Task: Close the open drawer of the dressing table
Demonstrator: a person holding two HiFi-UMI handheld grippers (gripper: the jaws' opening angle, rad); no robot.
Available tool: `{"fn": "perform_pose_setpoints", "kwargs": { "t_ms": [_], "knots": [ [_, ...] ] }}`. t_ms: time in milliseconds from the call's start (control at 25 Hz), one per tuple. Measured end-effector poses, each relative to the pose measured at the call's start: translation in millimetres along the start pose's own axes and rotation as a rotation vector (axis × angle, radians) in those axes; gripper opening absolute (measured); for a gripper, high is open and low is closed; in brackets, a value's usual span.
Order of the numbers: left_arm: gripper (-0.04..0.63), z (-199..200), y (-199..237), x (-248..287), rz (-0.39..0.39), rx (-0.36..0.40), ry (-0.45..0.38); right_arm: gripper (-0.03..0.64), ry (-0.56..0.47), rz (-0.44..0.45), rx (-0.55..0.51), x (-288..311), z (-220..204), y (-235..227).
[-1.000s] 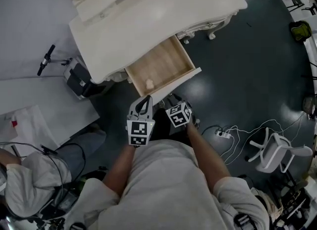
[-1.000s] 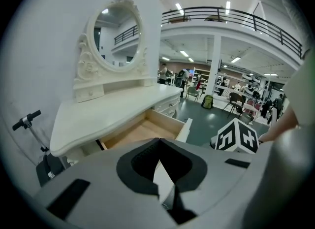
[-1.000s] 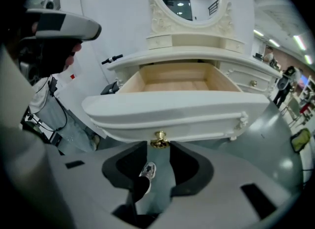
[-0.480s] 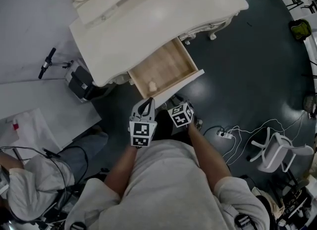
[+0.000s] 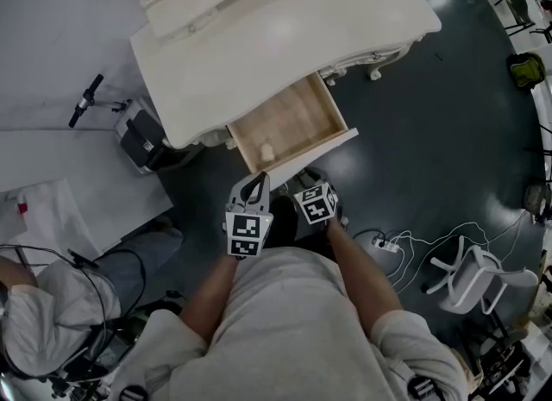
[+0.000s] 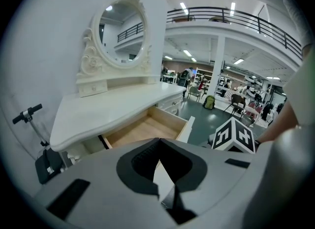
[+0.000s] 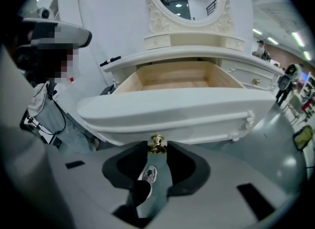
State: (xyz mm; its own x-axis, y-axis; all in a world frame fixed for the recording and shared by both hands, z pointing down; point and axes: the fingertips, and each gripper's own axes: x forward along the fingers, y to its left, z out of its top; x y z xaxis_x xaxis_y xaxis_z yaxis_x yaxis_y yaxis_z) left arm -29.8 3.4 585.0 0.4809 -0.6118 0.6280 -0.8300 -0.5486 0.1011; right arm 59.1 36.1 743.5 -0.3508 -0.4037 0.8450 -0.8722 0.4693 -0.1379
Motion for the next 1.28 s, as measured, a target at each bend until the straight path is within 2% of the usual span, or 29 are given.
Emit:
{"fn": "perform_pose_setpoints", "kwargs": {
  "t_ms": [1280],
  "knots": [
    [0.008, -1, 36, -2, 0.036, -0.035, -0.001, 0.133, -0.003, -0.052, -0.063, 16, 28, -5]
  ]
}}
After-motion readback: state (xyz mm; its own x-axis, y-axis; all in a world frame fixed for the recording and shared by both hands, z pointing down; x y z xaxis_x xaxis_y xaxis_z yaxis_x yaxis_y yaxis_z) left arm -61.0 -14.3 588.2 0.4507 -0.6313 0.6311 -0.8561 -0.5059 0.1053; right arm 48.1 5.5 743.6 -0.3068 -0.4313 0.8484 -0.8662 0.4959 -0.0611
